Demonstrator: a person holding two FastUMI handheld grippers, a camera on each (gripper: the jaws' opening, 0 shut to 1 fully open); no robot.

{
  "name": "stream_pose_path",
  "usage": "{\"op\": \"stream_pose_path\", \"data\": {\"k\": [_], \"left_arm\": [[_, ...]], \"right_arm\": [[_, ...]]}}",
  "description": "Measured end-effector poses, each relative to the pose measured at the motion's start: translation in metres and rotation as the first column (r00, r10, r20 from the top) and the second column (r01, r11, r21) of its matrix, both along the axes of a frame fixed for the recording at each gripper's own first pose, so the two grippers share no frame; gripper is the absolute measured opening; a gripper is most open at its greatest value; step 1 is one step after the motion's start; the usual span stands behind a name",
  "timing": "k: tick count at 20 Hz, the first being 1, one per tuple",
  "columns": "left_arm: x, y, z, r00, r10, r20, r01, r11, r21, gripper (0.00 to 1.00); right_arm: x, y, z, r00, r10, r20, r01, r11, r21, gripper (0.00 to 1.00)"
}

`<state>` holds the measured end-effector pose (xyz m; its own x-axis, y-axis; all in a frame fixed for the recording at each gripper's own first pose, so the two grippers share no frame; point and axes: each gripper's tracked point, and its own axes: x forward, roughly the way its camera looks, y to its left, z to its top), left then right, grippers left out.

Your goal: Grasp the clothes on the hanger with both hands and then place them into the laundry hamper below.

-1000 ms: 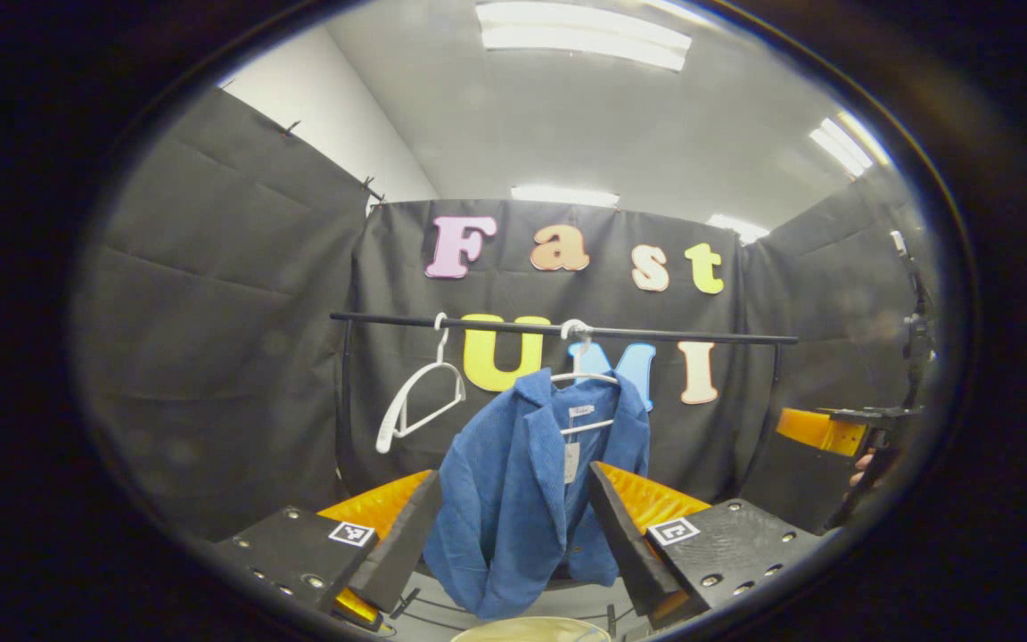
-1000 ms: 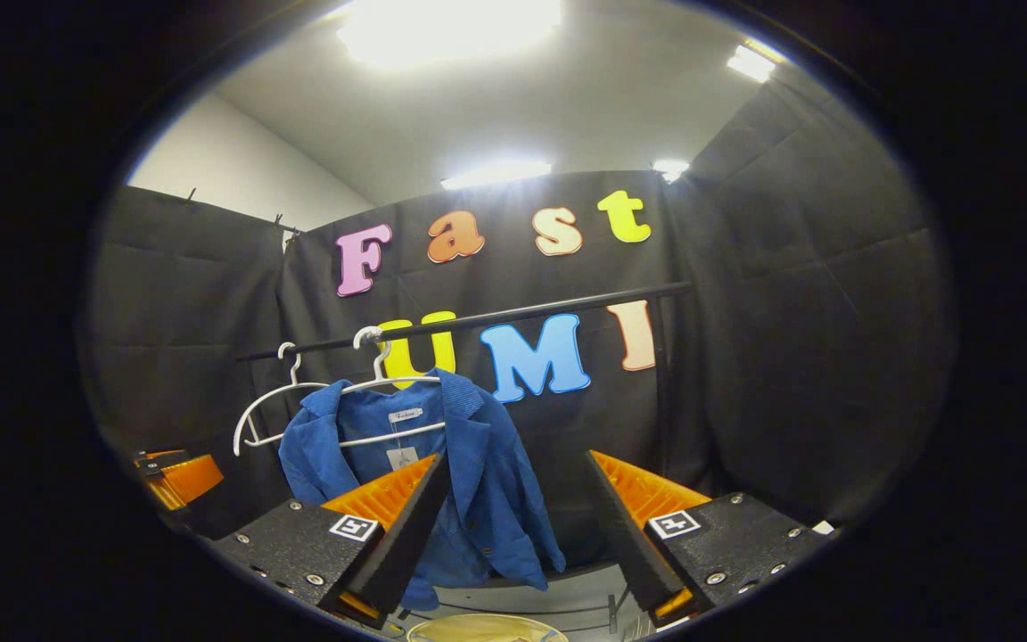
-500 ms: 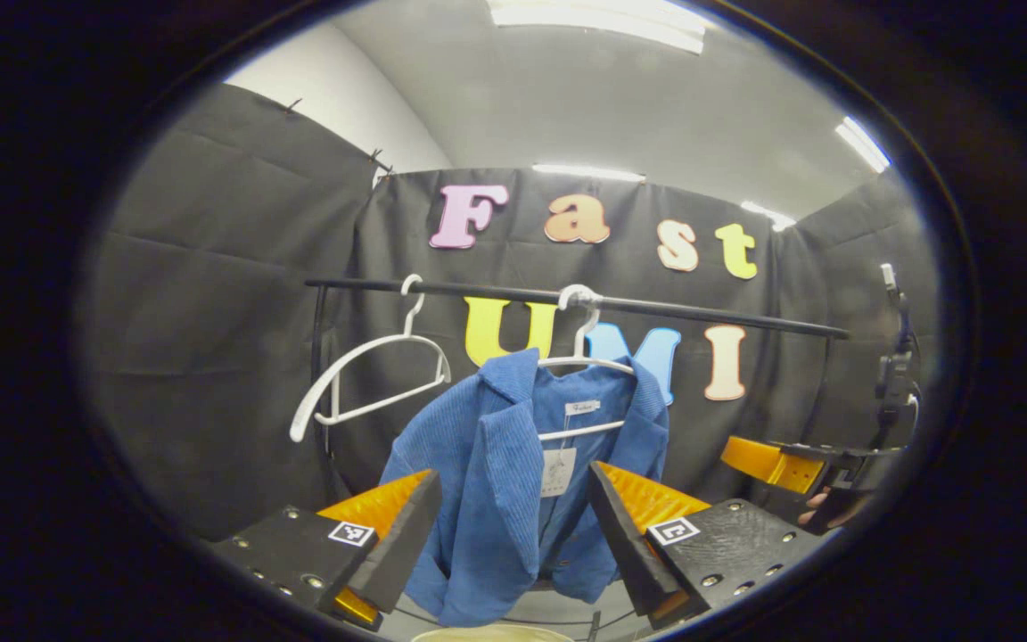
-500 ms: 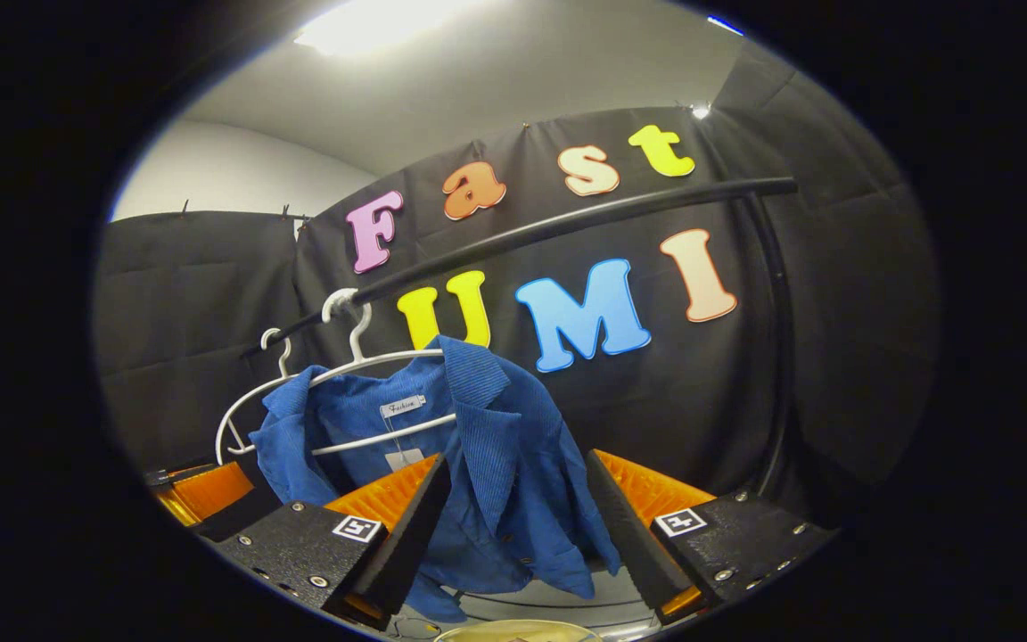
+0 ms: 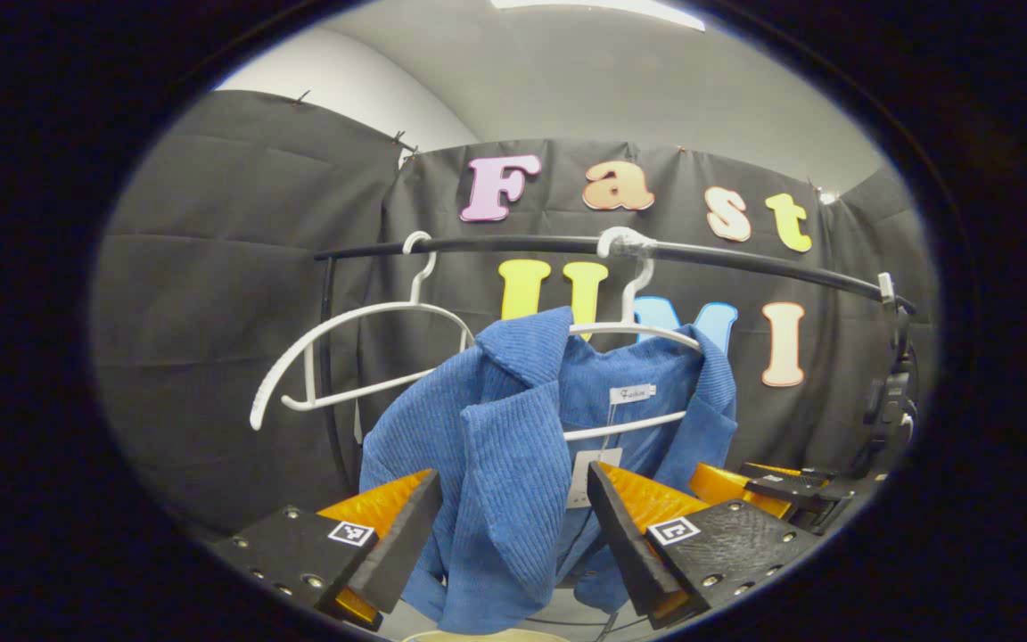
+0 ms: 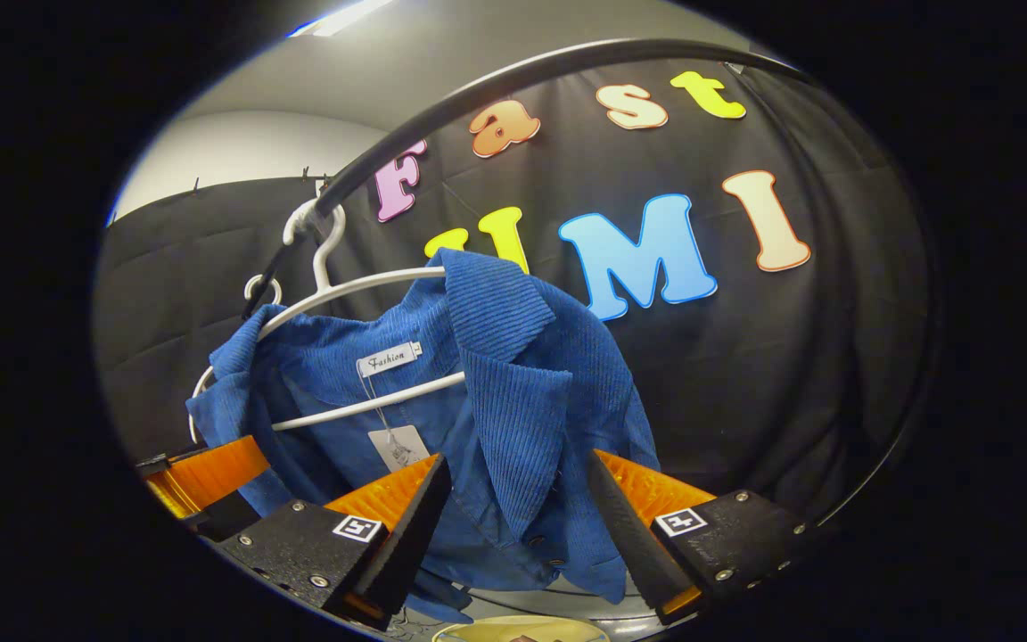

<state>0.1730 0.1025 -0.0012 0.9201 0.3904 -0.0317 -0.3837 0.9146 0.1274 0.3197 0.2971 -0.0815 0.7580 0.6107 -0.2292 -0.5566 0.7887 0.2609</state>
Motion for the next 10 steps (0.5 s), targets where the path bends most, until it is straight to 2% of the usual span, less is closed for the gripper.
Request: {"op": "stream_pose_path", "data": {"k": [3, 4, 10], "left_arm": [[0.007, 0.010, -0.001, 0.999, 0.031, 0.017, -0.031, 0.999, -0.019, 0.94], [0.011, 0.014, -0.004, 0.999, 0.036, 0.017, -0.035, 0.999, -0.021, 0.94], [0.028, 0.030, -0.009, 0.996, 0.081, 0.026, -0.081, 0.997, -0.018, 0.94]], "right_arm": [[0.016, 0.016, -0.017, 1.000, 0.014, -0.021, -0.014, 0.999, -0.028, 0.99], [0.019, 0.019, -0.021, 0.999, 0.016, -0.031, -0.017, 1.000, -0.025, 0.95], [0.034, 0.041, -0.028, 1.000, 0.023, -0.011, -0.023, 0.999, -0.027, 0.95]]}}
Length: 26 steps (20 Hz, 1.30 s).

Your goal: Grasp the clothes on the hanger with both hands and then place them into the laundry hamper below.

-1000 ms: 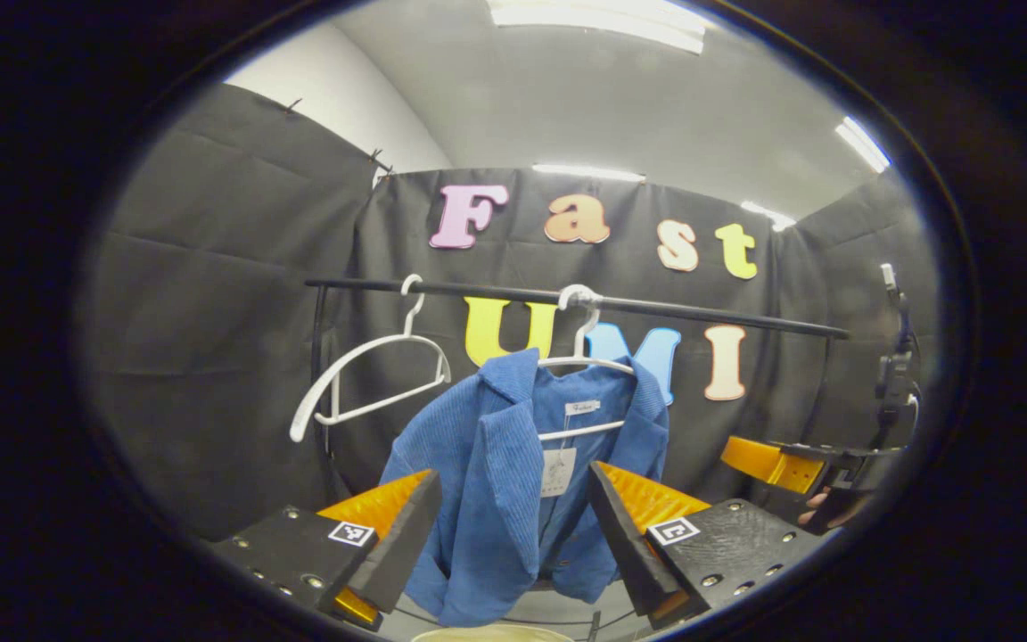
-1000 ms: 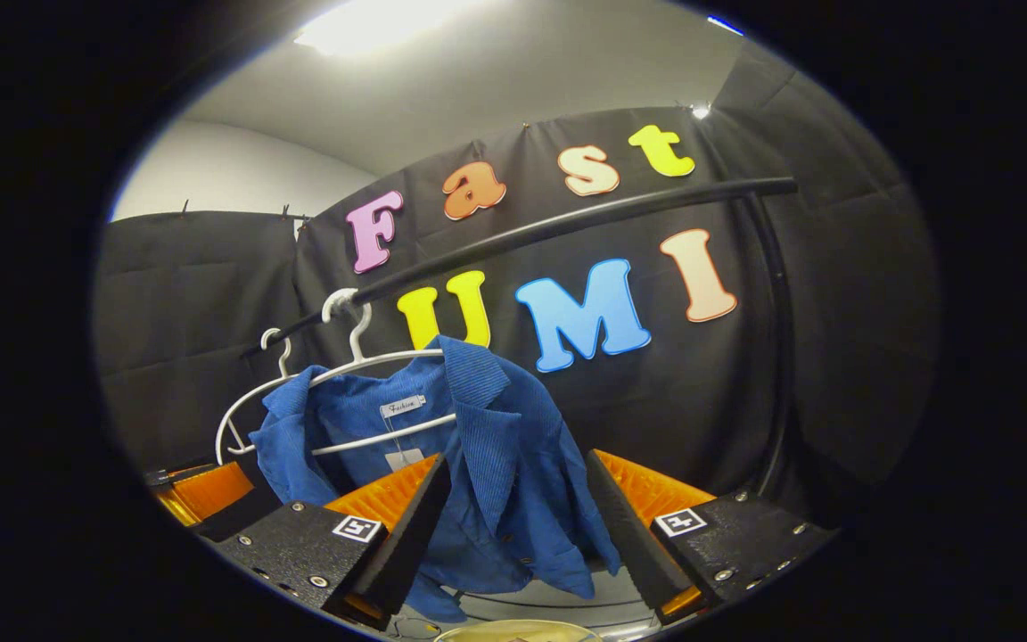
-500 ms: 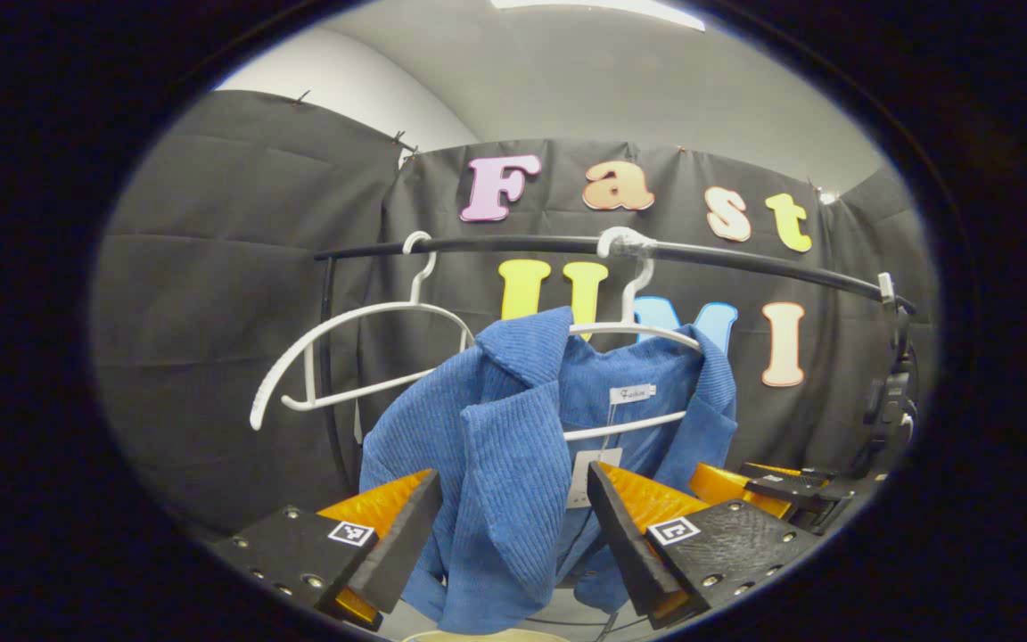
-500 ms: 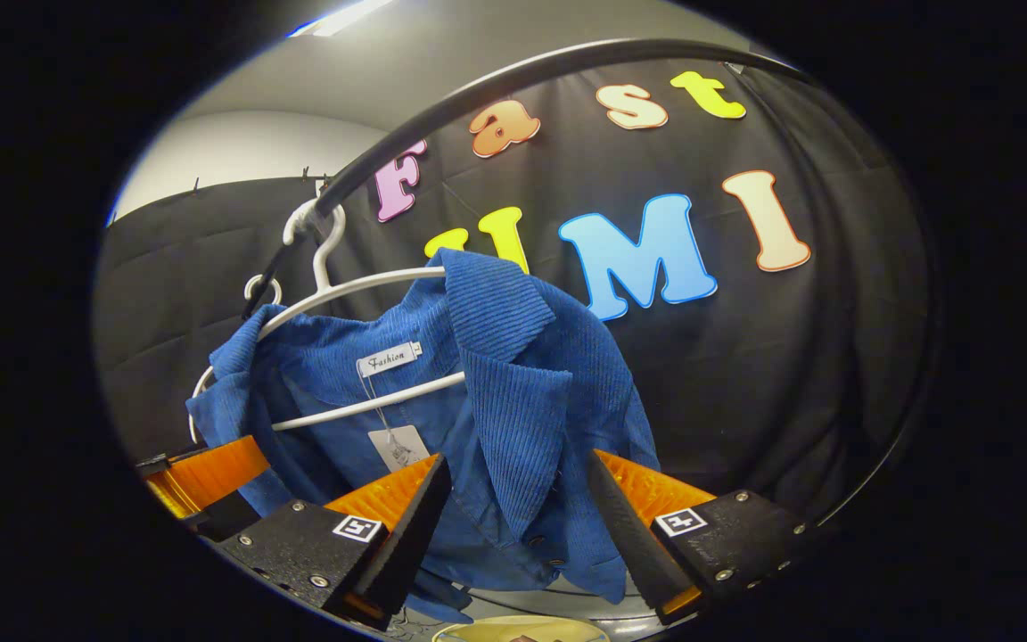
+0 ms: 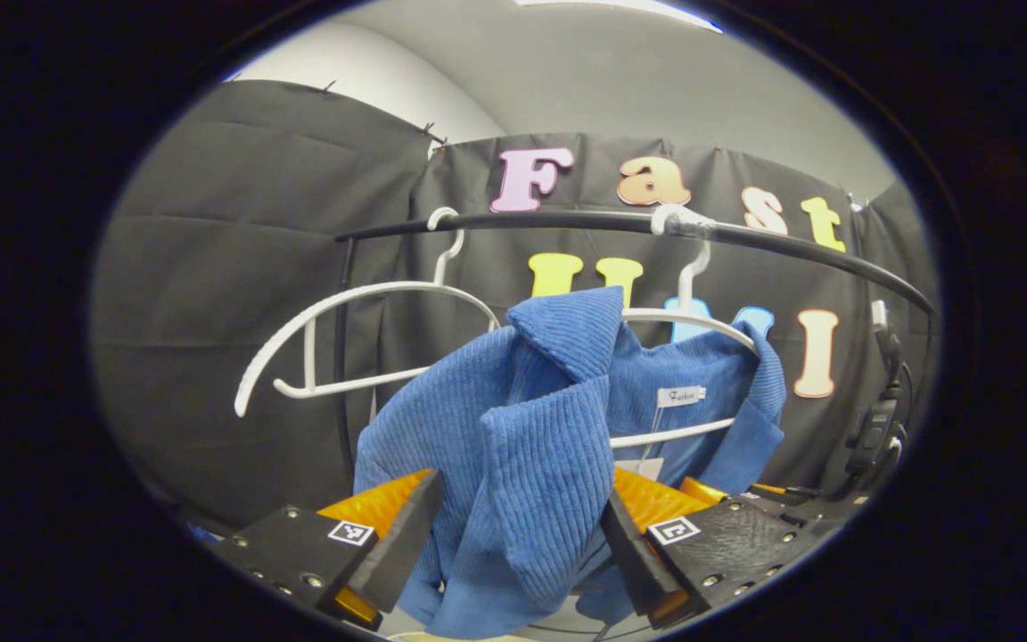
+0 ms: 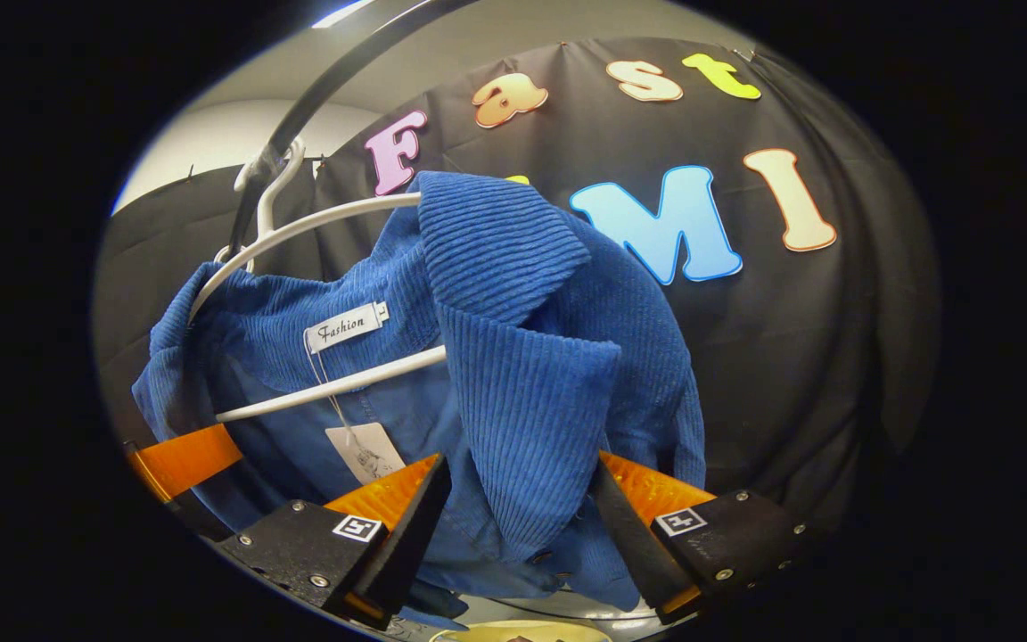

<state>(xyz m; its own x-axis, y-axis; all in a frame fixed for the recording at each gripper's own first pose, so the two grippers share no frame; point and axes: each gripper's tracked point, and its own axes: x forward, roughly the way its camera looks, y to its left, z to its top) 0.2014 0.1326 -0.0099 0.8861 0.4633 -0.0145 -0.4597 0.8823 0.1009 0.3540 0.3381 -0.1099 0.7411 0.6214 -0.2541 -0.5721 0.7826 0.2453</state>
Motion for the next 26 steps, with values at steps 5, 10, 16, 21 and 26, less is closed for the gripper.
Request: {"op": "stream_pose_path", "data": {"k": [5, 10, 16, 21, 26], "left_arm": [[0.008, 0.008, -0.004, 1.000, 0.016, -0.003, -0.016, 1.000, 0.009, 0.68], [0.002, 0.004, -0.007, 1.000, -0.003, -0.016, 0.003, 1.000, 0.015, 0.28], [0.002, -0.003, -0.005, 0.997, -0.074, 0.028, 0.076, 0.995, -0.072, 0.02], [-0.002, -0.005, 0.007, 0.995, -0.084, 0.054, 0.088, 0.994, -0.061, 0.02], [-0.027, 0.004, 0.031, 0.993, -0.072, 0.091, 0.072, 0.997, 0.003, 0.02]], "right_arm": [[0.010, 0.007, -0.002, 1.000, 0.008, 0.024, -0.008, 1.000, -0.007, 0.84], [0.019, -0.007, 0.002, 1.000, -0.029, -0.003, 0.029, 0.999, 0.027, 0.18], [0.024, -0.022, 0.015, 0.999, -0.006, 0.040, 0.004, 0.999, 0.050, 0.00], [0.030, -0.040, 0.033, 0.995, -0.059, 0.082, 0.053, 0.996, 0.072, 0.00], [0.047, -0.054, 0.046, 0.986, -0.123, 0.109, 0.112, 0.989, 0.101, 0.00]]}}
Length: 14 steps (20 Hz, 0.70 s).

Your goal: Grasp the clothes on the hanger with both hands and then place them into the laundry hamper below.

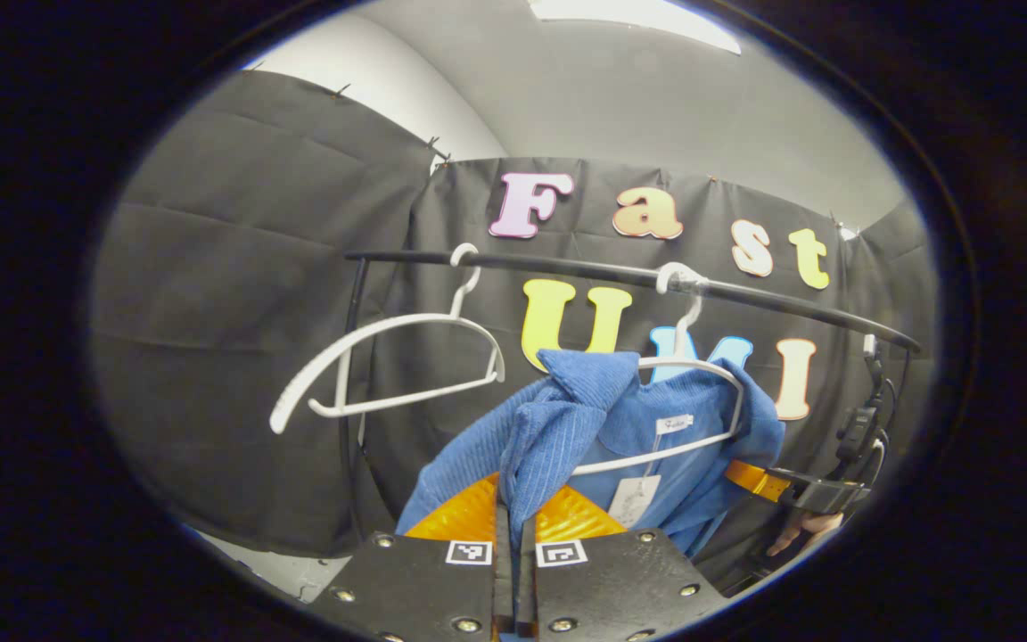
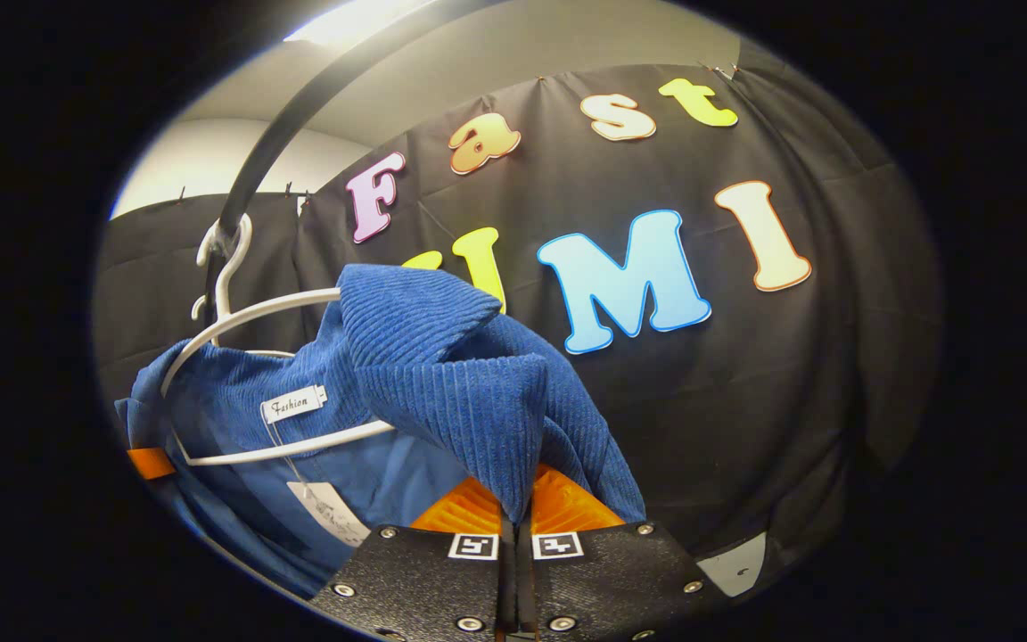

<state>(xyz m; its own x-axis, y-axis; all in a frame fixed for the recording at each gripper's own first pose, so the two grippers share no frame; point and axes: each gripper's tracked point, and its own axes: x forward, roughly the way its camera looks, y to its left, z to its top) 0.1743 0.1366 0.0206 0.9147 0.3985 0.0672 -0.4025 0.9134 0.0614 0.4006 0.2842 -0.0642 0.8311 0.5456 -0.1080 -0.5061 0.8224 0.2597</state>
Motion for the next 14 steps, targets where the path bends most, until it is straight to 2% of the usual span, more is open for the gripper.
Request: {"op": "stream_pose_path", "data": {"k": [10, 14], "left_arm": [[-0.028, 0.061, 0.051, 0.996, 0.088, 0.011, -0.089, 0.990, 0.113, 0.04], [-0.020, 0.078, 0.059, 0.997, 0.081, -0.005, -0.080, 0.989, 0.127, 0.04]], "right_arm": [[0.044, -0.023, 0.030, 0.990, -0.119, 0.076, 0.112, 0.990, 0.082, 0.00], [0.053, -0.020, 0.037, 0.983, -0.142, 0.118, 0.131, 0.987, 0.094, 0.00]]}}
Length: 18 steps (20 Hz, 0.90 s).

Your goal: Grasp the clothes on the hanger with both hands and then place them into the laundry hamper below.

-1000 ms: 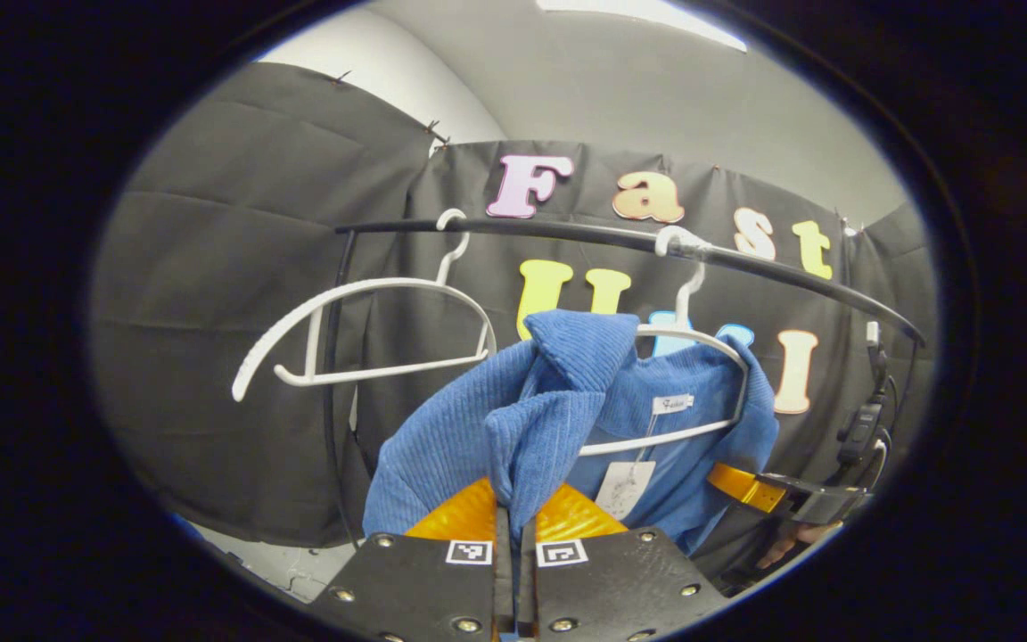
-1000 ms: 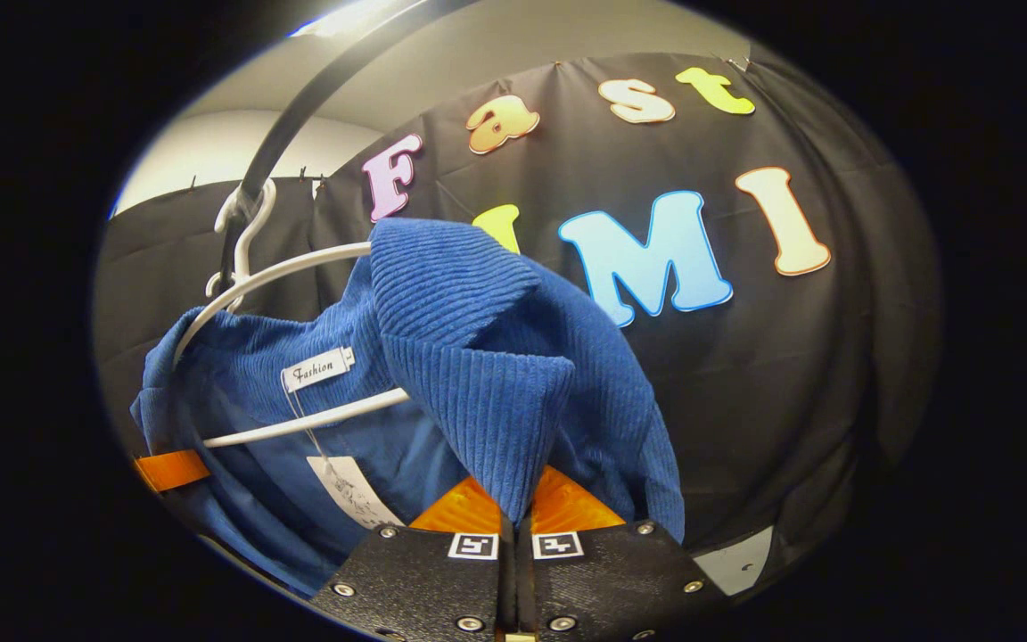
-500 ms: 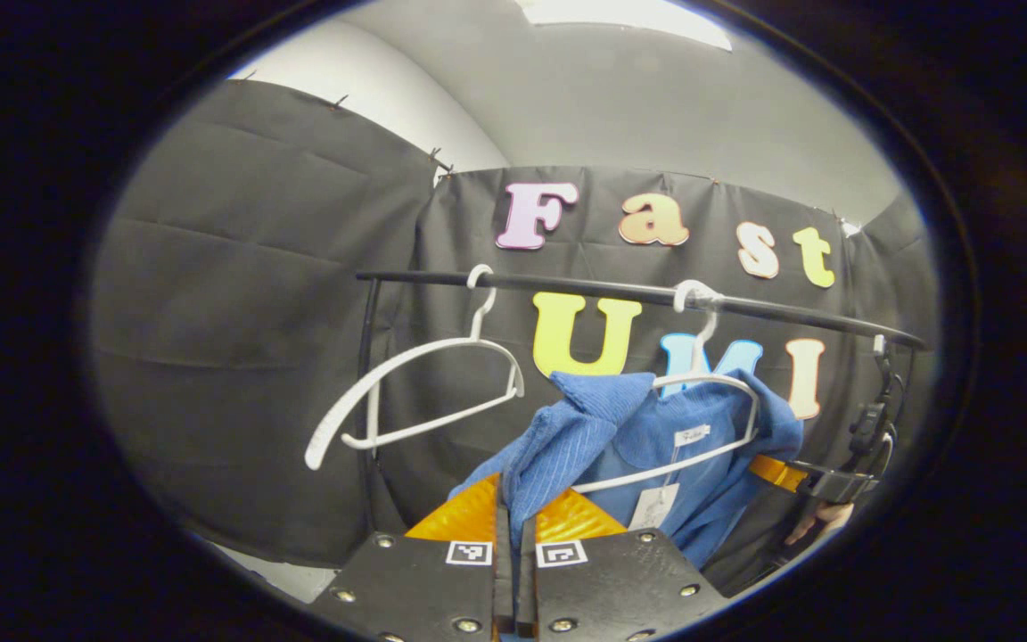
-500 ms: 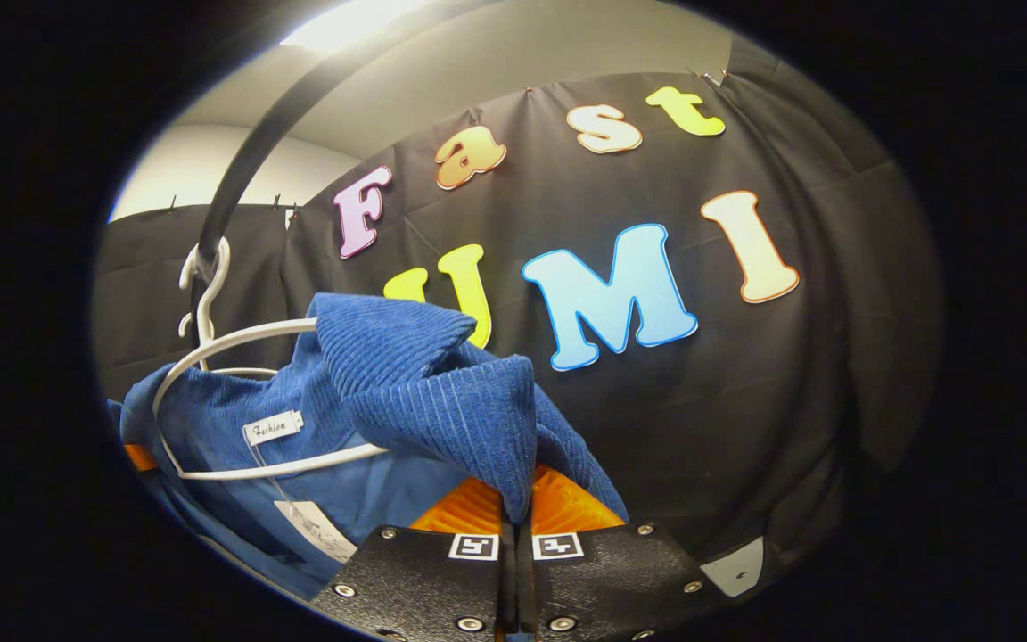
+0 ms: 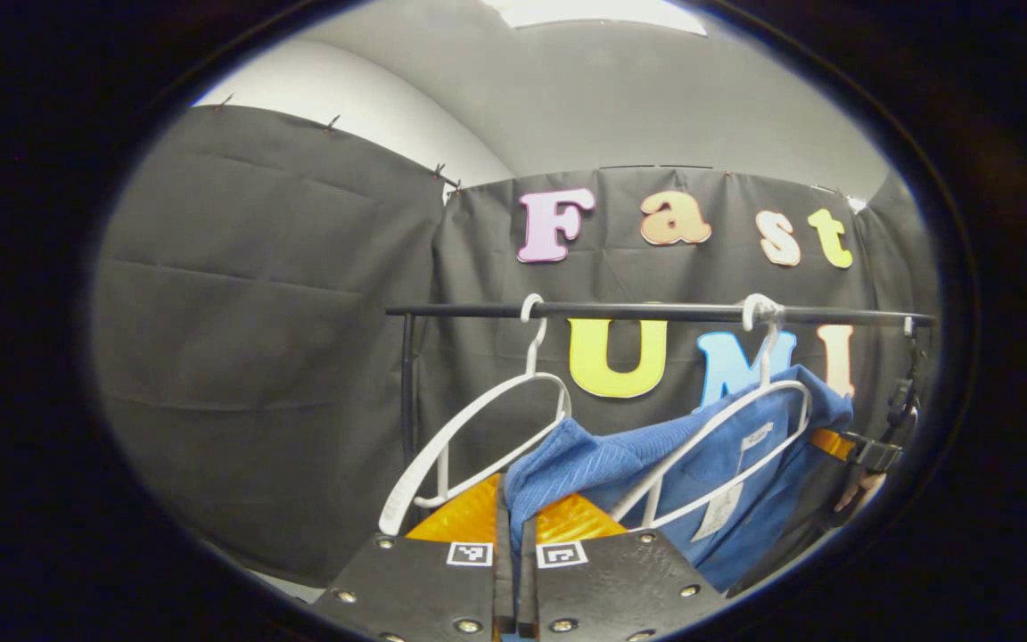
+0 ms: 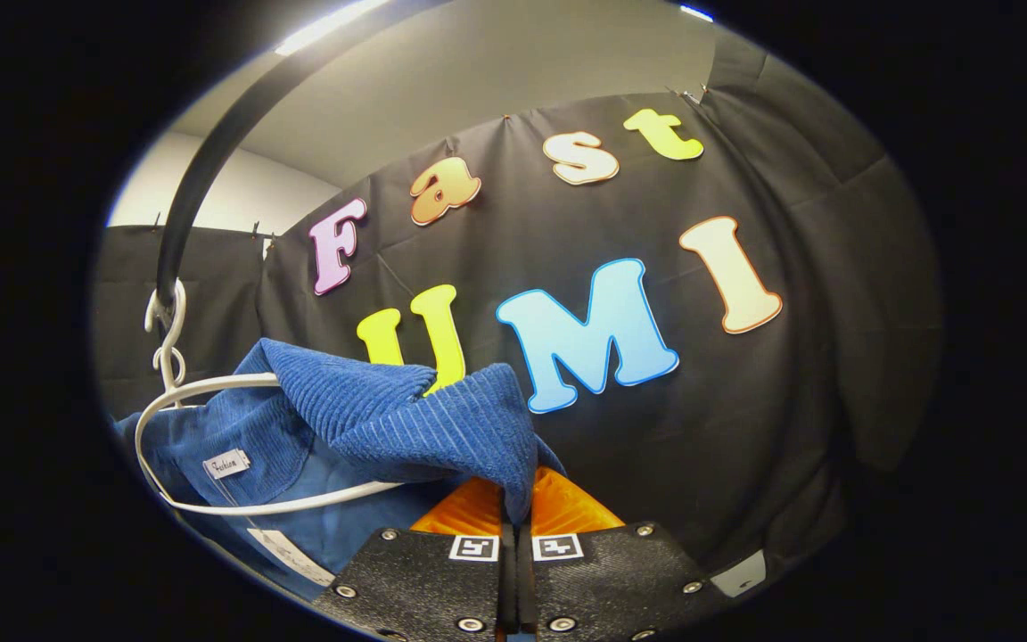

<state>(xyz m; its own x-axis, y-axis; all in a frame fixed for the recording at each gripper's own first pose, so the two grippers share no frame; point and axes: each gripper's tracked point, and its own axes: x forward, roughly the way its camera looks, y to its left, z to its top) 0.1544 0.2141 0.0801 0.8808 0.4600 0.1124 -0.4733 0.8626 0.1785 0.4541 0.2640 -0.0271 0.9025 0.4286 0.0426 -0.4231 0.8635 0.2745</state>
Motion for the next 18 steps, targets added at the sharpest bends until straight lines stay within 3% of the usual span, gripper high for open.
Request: {"op": "stream_pose_path", "data": {"k": [8, 12, 18], "left_arm": [[0.028, 0.033, -0.007, 0.992, -0.072, -0.101, 0.082, 0.992, 0.096, 0.02], [0.045, 0.051, -0.027, 0.986, -0.125, -0.109, 0.125, 0.992, -0.008, 0.05], [0.053, 0.063, -0.052, 0.978, -0.183, -0.100, 0.175, 0.981, -0.085, 0.02]], "right_arm": [[0.016, -0.020, 0.016, 0.994, -0.079, 0.069, 0.077, 0.996, 0.040, 0.00], [0.033, -0.030, 0.028, 0.987, -0.121, 0.105, 0.113, 0.990, 0.085, 0.00], [0.042, -0.023, 0.013, 0.982, -0.133, 0.137, 0.133, 0.991, 0.012, 0.00]]}}
